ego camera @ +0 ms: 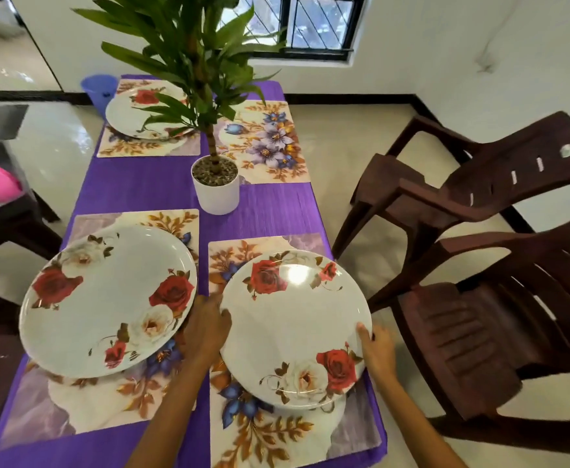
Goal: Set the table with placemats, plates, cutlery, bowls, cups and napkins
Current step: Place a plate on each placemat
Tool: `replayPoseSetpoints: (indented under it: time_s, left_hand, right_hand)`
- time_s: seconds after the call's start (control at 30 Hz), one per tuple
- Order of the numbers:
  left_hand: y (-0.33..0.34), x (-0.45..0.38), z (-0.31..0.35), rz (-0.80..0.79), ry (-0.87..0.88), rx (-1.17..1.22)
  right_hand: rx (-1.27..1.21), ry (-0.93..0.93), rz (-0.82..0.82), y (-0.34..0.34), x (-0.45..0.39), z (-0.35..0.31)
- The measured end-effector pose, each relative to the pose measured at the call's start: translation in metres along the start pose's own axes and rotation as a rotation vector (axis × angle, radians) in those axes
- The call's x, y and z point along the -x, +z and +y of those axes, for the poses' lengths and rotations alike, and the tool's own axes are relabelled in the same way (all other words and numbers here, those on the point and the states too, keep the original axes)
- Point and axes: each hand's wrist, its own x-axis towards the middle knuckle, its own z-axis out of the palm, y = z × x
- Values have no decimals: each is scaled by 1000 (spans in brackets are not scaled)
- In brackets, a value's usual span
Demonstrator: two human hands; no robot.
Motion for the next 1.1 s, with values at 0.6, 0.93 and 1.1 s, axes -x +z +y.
replayPoseSetpoints:
  time_s: [0.6,0.93,1.1]
  left_hand:
    - [39,7,190,405,-156,335]
    - [33,-41,284,308,-295,1191]
    - [34,-96,283,258,-260,1108]
  right_hand:
    - [-481,57,-101,-108,-137,-63]
    - [-566,-17,-114,-128,-227,-149]
    - [-523,-16,-175,-98,-282,-184]
